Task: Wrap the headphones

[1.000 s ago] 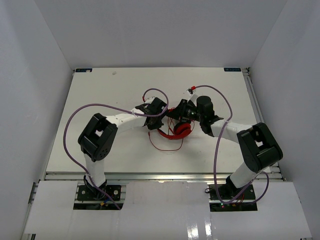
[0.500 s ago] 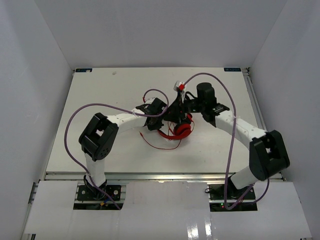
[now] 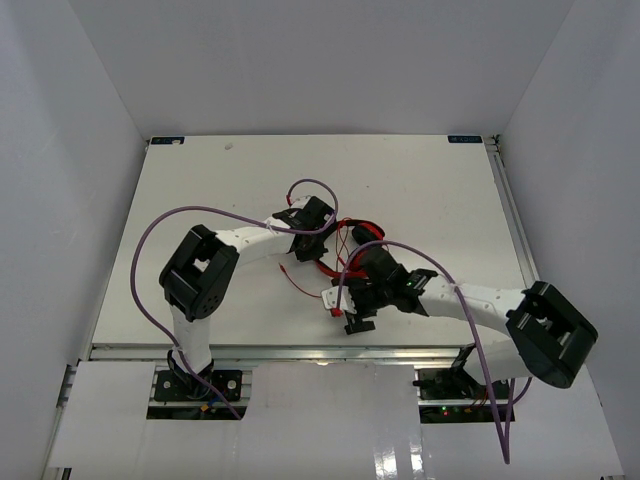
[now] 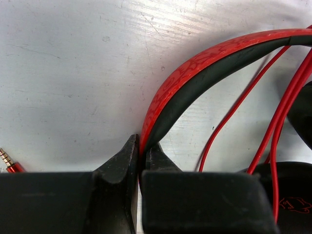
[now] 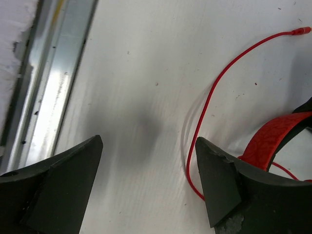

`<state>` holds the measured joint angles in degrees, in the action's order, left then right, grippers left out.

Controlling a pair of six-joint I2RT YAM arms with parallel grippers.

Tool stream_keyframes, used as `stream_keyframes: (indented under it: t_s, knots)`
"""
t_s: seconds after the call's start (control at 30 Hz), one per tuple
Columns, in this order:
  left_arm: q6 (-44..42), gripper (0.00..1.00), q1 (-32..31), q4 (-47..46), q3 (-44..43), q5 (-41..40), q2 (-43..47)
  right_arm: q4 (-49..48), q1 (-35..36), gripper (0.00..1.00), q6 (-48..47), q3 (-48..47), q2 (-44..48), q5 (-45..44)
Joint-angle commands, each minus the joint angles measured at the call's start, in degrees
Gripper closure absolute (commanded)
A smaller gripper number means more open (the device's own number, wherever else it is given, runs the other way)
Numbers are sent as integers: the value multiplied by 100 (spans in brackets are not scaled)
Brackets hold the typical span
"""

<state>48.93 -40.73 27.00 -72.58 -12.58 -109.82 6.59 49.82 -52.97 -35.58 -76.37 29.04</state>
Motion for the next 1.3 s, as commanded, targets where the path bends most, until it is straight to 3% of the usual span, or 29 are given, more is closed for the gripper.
stream_keyframes:
  t_s: [0.0,0.3,0.63,0.93,1.03,1.27]
  knots:
    - [12,100,-14,-116,41,115,101,-800,335,17,67,-489,-503,-1146]
    - [-15,100,4,-116,59,150,110,-792,555,27,401,-1045,-1326,-1420]
    - [-19,100,30,-129,126,159,175,147,560,90,498,-1397,-1790,-1065]
    - [-6,100,38,-125,177,178,210,408,428,92,390,-1240,-391,102]
    - [-14,100,30,-133,192,194,233,370,90,92,620,-1334,255,525]
    - [-6,100,38,-126,190,247,241,-202,-1384,92,1271,-1187,632,1099]
